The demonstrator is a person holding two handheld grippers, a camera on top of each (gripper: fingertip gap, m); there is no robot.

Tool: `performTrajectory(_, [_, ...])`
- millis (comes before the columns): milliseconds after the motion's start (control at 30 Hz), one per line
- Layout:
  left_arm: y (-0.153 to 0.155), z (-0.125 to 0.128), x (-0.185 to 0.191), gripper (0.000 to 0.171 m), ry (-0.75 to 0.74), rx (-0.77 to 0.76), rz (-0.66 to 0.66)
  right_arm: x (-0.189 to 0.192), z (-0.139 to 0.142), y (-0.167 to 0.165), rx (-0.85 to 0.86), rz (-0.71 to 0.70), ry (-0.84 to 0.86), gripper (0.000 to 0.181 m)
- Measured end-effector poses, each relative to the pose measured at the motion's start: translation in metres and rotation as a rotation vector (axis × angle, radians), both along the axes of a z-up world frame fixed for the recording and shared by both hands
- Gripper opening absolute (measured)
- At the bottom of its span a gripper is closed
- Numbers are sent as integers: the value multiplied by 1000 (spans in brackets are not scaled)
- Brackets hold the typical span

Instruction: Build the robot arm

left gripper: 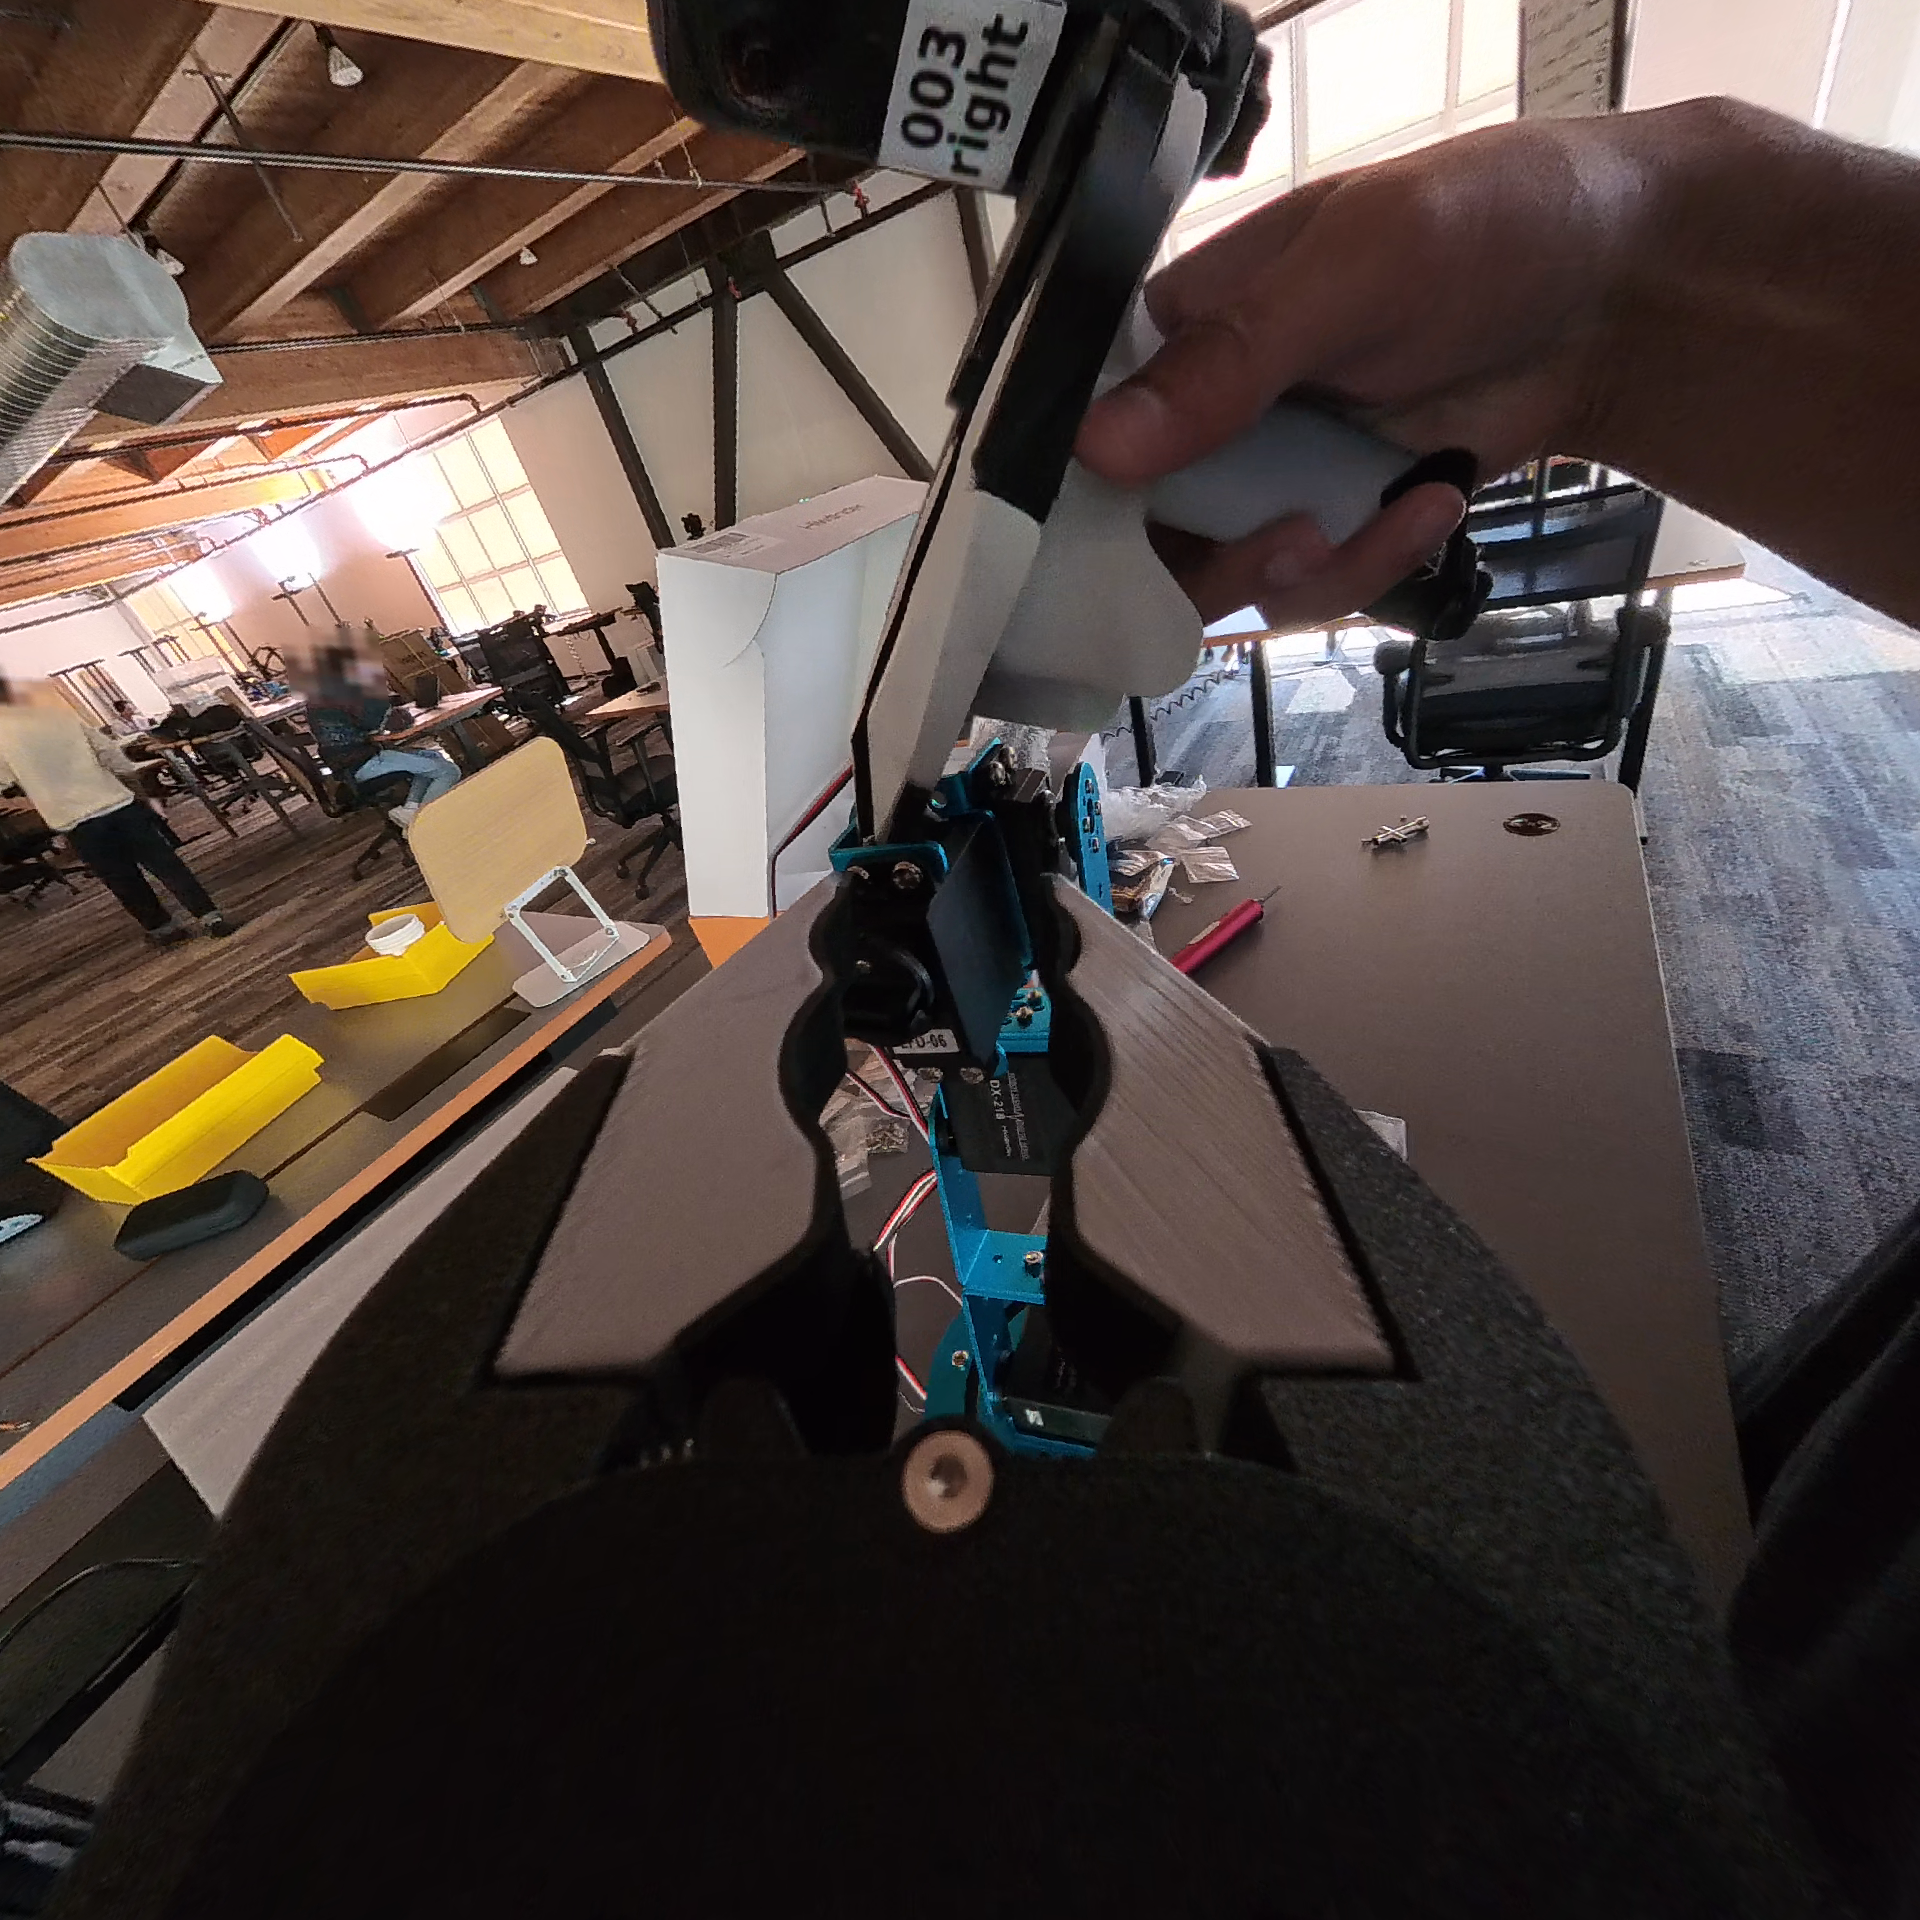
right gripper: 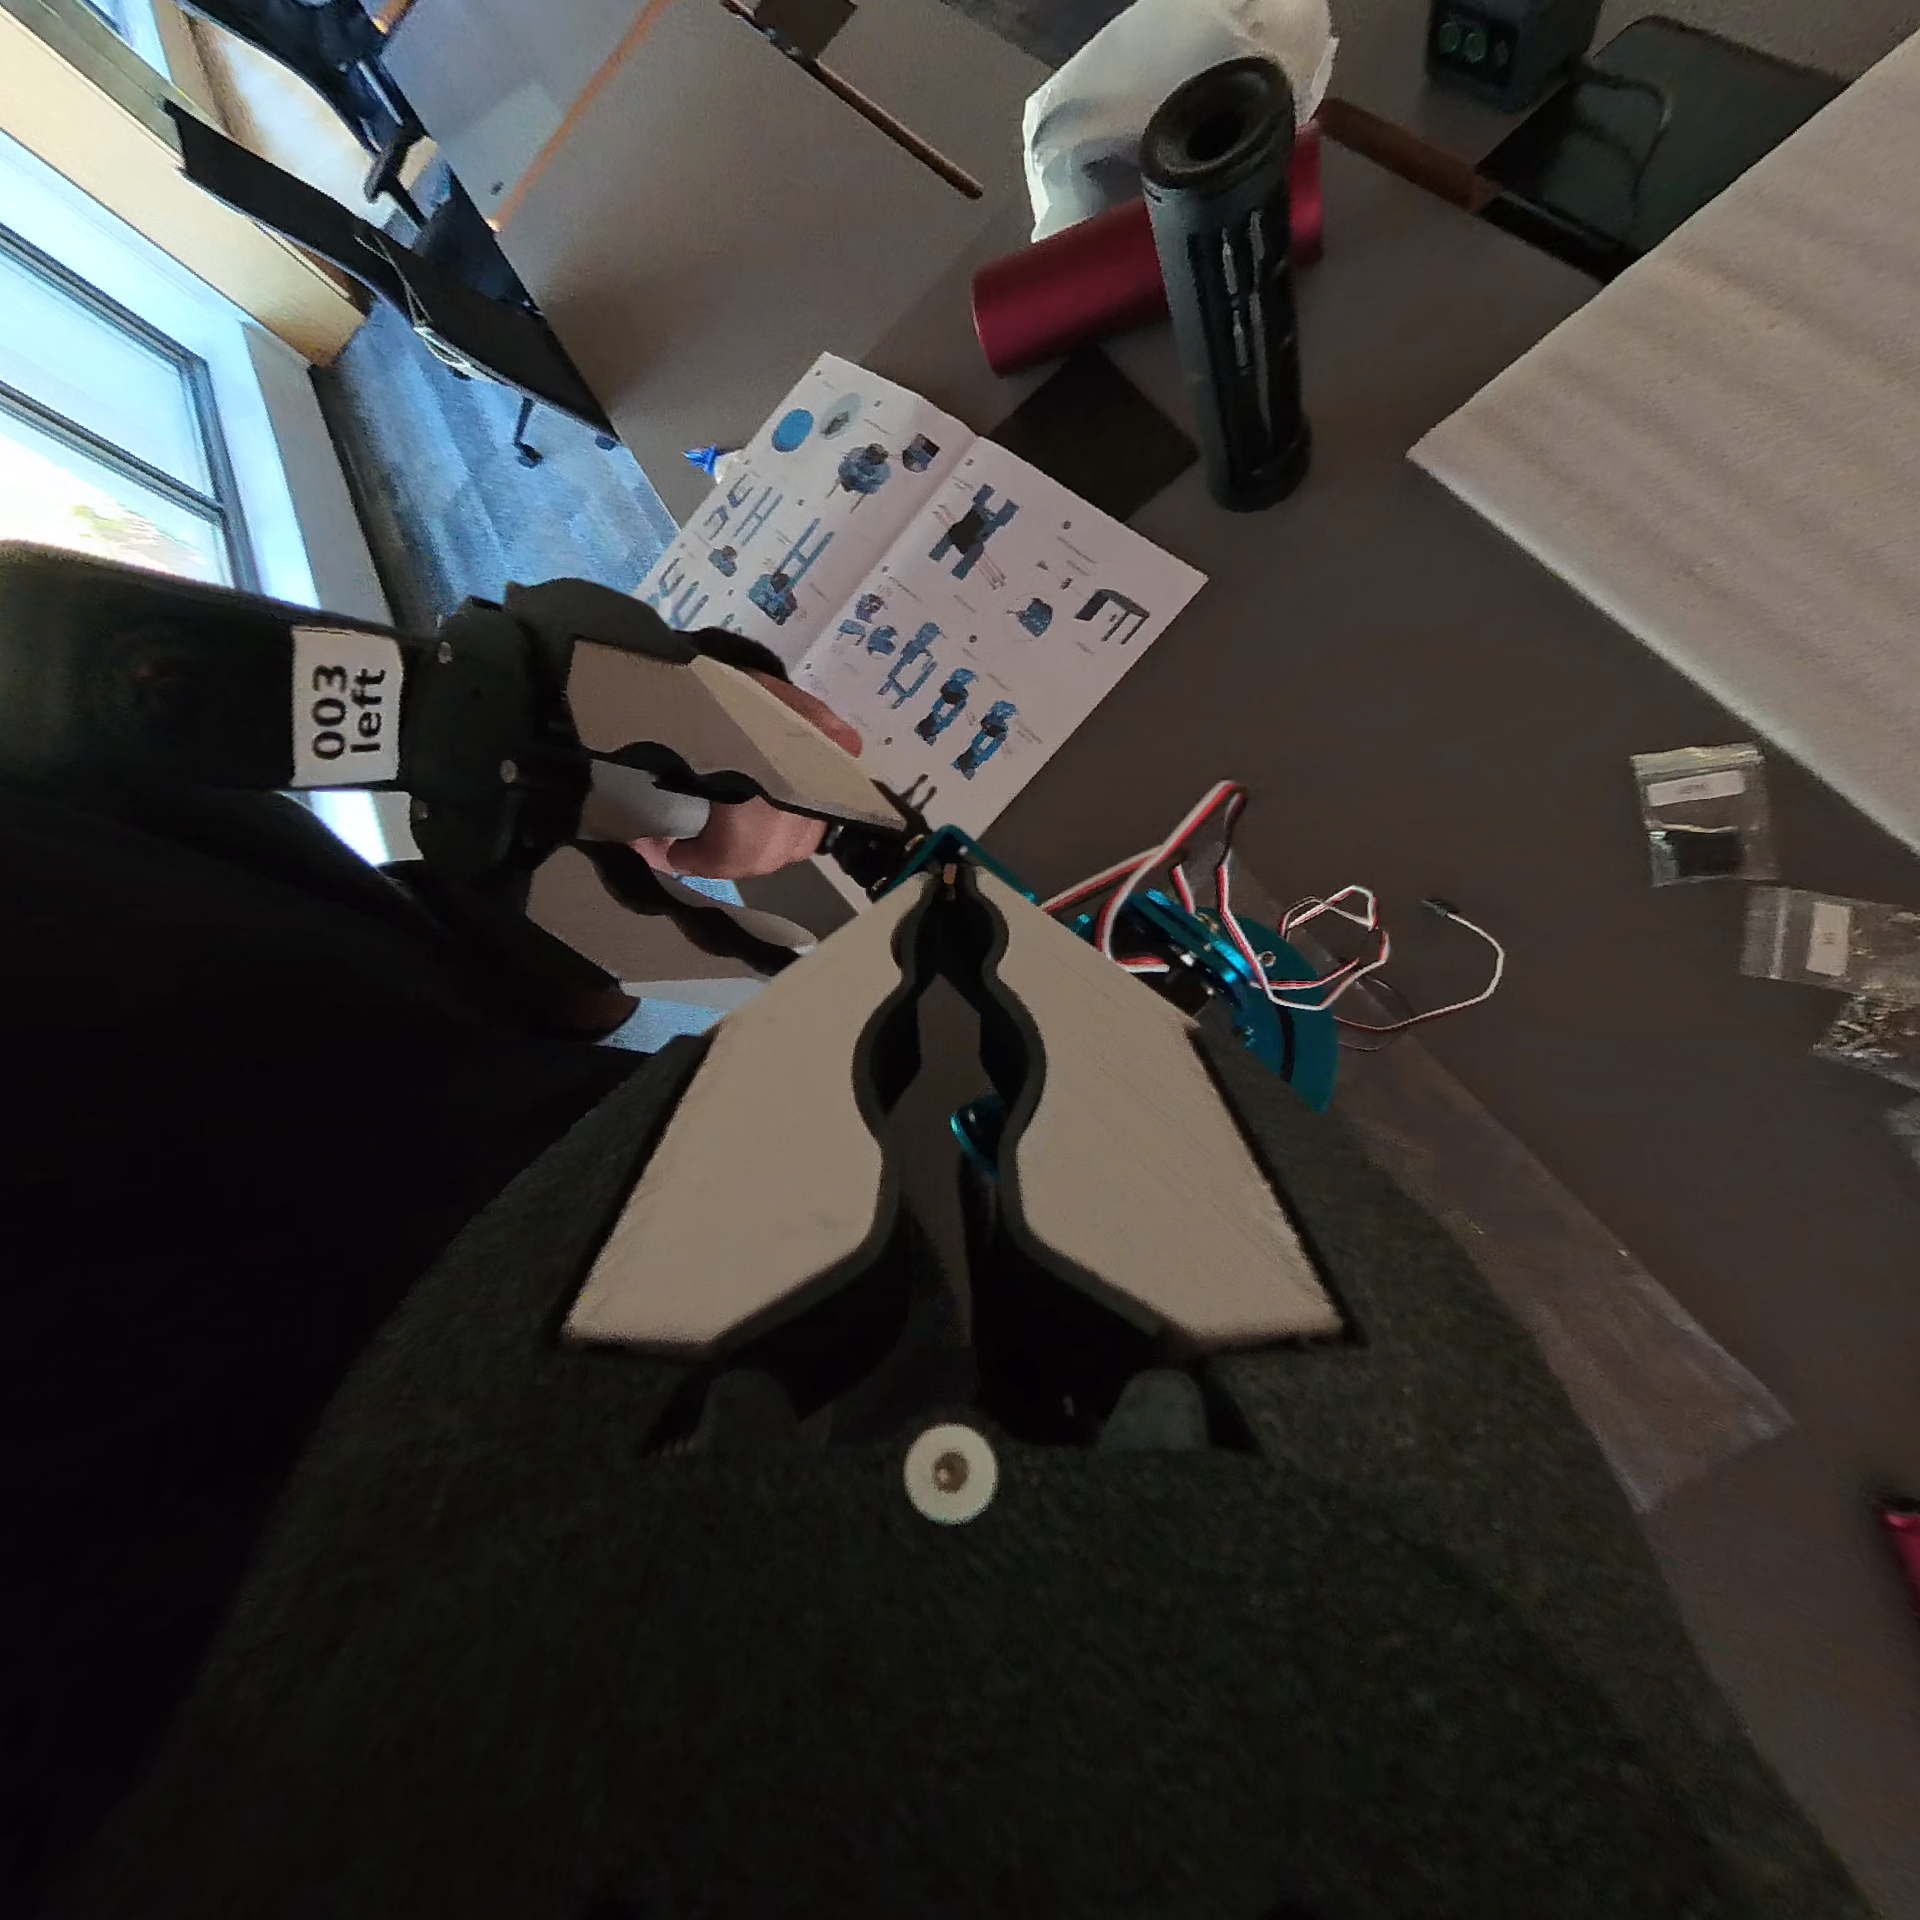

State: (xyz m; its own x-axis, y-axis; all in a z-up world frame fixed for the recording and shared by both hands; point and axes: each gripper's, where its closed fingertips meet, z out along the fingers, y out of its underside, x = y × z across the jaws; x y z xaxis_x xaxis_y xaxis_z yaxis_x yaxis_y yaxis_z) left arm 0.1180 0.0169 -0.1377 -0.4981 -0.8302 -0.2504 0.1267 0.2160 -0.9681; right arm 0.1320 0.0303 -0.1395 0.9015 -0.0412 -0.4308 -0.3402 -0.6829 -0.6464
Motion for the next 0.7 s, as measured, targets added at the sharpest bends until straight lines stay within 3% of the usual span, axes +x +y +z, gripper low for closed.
performTrajectory(433, [1,0,0,31,-11,7,31,-5,3,1,23,20,100,0])
performTrajectory(700, [0,0,0,31,-12,3,34,-3,2,-2,8,23,26,5])
